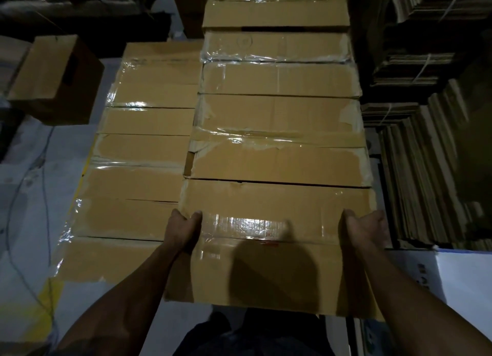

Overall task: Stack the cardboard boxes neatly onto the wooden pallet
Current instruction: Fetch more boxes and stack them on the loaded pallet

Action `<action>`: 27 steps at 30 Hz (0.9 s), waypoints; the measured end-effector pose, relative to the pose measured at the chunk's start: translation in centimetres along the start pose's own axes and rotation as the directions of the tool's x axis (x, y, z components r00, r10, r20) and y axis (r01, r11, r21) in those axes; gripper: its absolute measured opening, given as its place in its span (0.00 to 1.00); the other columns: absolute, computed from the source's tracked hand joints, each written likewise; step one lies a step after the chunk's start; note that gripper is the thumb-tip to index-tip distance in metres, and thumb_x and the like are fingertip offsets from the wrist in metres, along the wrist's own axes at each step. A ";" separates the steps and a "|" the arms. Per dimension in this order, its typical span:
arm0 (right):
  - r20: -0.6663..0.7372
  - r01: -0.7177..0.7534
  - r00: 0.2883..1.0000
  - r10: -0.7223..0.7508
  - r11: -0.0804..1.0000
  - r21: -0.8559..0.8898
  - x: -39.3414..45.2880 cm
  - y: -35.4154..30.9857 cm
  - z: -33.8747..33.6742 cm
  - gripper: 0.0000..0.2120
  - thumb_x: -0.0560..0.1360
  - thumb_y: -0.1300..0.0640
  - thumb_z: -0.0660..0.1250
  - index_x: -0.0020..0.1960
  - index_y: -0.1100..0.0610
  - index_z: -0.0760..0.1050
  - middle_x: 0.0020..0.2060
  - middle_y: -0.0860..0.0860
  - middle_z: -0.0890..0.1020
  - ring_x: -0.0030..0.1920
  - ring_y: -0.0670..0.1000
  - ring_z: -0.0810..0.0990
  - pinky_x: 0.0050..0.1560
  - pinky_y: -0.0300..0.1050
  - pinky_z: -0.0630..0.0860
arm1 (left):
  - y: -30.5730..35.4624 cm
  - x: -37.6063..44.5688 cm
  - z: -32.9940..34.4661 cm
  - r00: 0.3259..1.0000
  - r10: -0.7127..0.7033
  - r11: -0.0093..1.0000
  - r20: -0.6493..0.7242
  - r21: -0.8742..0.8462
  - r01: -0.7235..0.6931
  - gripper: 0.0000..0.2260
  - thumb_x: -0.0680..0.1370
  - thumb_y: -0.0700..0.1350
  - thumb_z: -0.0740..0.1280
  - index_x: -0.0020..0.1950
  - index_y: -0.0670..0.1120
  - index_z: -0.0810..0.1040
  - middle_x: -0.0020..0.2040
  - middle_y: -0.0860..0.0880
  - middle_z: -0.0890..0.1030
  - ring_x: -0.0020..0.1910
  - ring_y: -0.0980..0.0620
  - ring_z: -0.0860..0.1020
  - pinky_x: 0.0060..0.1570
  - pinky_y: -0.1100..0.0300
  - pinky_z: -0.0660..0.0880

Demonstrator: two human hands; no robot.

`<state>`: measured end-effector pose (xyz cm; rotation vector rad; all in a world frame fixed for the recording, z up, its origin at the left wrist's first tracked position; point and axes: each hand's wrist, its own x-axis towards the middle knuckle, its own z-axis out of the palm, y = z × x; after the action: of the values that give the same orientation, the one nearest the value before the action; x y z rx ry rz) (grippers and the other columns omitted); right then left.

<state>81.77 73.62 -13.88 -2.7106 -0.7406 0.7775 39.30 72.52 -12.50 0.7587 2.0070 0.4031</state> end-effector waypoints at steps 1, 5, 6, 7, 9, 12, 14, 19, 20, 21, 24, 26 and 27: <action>-0.012 0.017 1.000 -0.017 0.999 0.040 0.6 -0.8 0.2 0.44 0.72 0.40 0.69 0.78 0.57 0.53 0.73 0.62 0.66 0.70 0.66 0.67 0.69 0.65 0.66 | 1.4 0.2 0.2 0.999 0.014 1.000 -0.030 -0.009 -0.014 0.27 0.76 0.58 0.69 0.65 0.40 0.68 0.57 0.44 0.76 0.55 0.42 0.77 0.56 0.47 0.77; -0.026 0.035 0.999 -0.032 0.989 0.141 3.3 -3.3 0.4 0.46 0.74 0.40 0.68 0.81 0.54 0.47 0.77 0.60 0.61 0.75 0.64 0.62 0.74 0.64 0.60 | 5.0 3.2 0.6 0.997 0.056 0.996 -0.061 -0.064 -0.059 0.24 0.79 0.55 0.67 0.65 0.39 0.67 0.56 0.44 0.74 0.54 0.43 0.74 0.54 0.48 0.75; -0.025 0.037 0.999 -0.034 0.988 0.150 3.9 -3.6 0.5 0.45 0.75 0.39 0.67 0.81 0.54 0.47 0.77 0.60 0.60 0.75 0.64 0.61 0.74 0.64 0.59 | 5.5 4.1 0.6 0.996 0.069 0.993 -0.056 -0.089 -0.074 0.23 0.79 0.54 0.67 0.65 0.40 0.68 0.57 0.44 0.75 0.55 0.43 0.75 0.53 0.48 0.75; -0.025 0.050 0.999 -0.047 0.987 0.150 4.5 -3.8 0.6 0.43 0.76 0.39 0.66 0.81 0.54 0.48 0.78 0.59 0.60 0.75 0.64 0.61 0.74 0.64 0.59 | 5.9 4.8 0.6 0.996 0.072 0.989 -0.047 -0.123 -0.077 0.22 0.79 0.54 0.66 0.65 0.40 0.68 0.57 0.44 0.76 0.56 0.43 0.75 0.52 0.49 0.75; -0.027 0.070 0.997 -0.067 0.989 0.131 5.2 -4.1 0.7 0.39 0.77 0.40 0.64 0.80 0.55 0.53 0.77 0.58 0.61 0.75 0.63 0.62 0.73 0.64 0.58 | 6.5 5.6 0.5 0.997 0.076 0.981 -0.027 -0.178 -0.080 0.21 0.80 0.53 0.65 0.66 0.41 0.70 0.58 0.44 0.78 0.57 0.43 0.77 0.53 0.49 0.74; -0.041 0.062 0.998 -0.057 0.992 0.110 5.6 -4.4 0.7 0.36 0.78 0.41 0.64 0.79 0.56 0.57 0.77 0.58 0.63 0.74 0.63 0.63 0.73 0.63 0.58 | 6.4 5.8 0.8 0.995 0.084 0.972 -0.051 -0.214 -0.093 0.20 0.80 0.51 0.66 0.67 0.42 0.72 0.59 0.43 0.79 0.56 0.43 0.77 0.55 0.49 0.75; -0.046 0.063 0.997 -0.058 0.992 0.111 5.5 -4.4 0.6 0.36 0.78 0.41 0.65 0.78 0.56 0.58 0.76 0.57 0.64 0.74 0.63 0.63 0.73 0.63 0.58 | 6.4 5.4 1.0 0.994 0.094 0.969 -0.056 -0.225 -0.105 0.19 0.80 0.49 0.66 0.67 0.42 0.72 0.58 0.44 0.79 0.55 0.45 0.77 0.54 0.51 0.74; -0.052 0.081 0.996 -0.077 0.995 0.066 5.3 -4.4 1.1 0.37 0.77 0.44 0.67 0.78 0.58 0.56 0.75 0.59 0.63 0.73 0.63 0.63 0.73 0.61 0.58 | 5.3 7.1 1.2 0.991 0.121 0.974 -0.049 -0.186 -0.128 0.23 0.71 0.53 0.72 0.62 0.44 0.73 0.55 0.45 0.80 0.52 0.46 0.80 0.55 0.46 0.79; -0.052 0.092 0.995 -0.090 0.994 0.050 5.2 -4.4 1.3 0.38 0.77 0.44 0.67 0.78 0.58 0.55 0.76 0.59 0.62 0.74 0.63 0.62 0.73 0.60 0.57 | 4.3 8.6 1.2 0.992 0.115 0.977 -0.054 -0.173 -0.123 0.28 0.67 0.56 0.72 0.63 0.45 0.72 0.56 0.45 0.80 0.54 0.45 0.80 0.55 0.44 0.79; -0.054 0.102 0.993 -0.100 0.994 0.040 5.2 -4.4 1.3 0.38 0.78 0.43 0.66 0.79 0.58 0.54 0.76 0.60 0.61 0.74 0.63 0.61 0.74 0.60 0.57 | 2.8 10.7 1.4 0.992 0.116 0.979 -0.056 -0.163 -0.123 0.32 0.65 0.59 0.72 0.64 0.46 0.71 0.58 0.45 0.79 0.55 0.45 0.79 0.56 0.42 0.78; -0.026 0.133 0.991 -0.132 0.991 0.029 5.0 -3.9 1.1 0.39 0.79 0.42 0.64 0.80 0.58 0.51 0.78 0.59 0.58 0.76 0.63 0.59 0.75 0.62 0.55 | 0.6 14.2 1.6 0.995 0.091 0.988 -0.039 -0.118 -0.095 0.35 0.62 0.64 0.71 0.64 0.48 0.71 0.58 0.45 0.78 0.57 0.42 0.78 0.57 0.41 0.78; 0.019 0.149 0.988 -0.150 0.987 0.054 4.5 -3.1 0.7 0.40 0.78 0.42 0.65 0.80 0.57 0.50 0.78 0.59 0.58 0.75 0.64 0.60 0.74 0.63 0.58 | 2.7 10.6 1.0 0.995 0.094 0.992 -0.042 -0.084 -0.098 0.33 0.67 0.62 0.73 0.64 0.45 0.69 0.58 0.45 0.78 0.58 0.41 0.78 0.56 0.41 0.78; 0.034 0.135 0.990 -0.137 0.989 0.067 4.0 -2.6 0.5 0.40 0.77 0.43 0.66 0.80 0.56 0.50 0.77 0.59 0.59 0.75 0.64 0.61 0.73 0.63 0.60 | 4.0 7.5 0.8 0.995 0.079 0.993 -0.055 -0.081 -0.083 0.31 0.71 0.57 0.73 0.65 0.42 0.67 0.58 0.44 0.76 0.57 0.41 0.77 0.57 0.42 0.77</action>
<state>83.35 78.00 -15.09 -2.5636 -0.8828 0.8094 38.49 80.50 -15.58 0.7865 1.9986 0.5551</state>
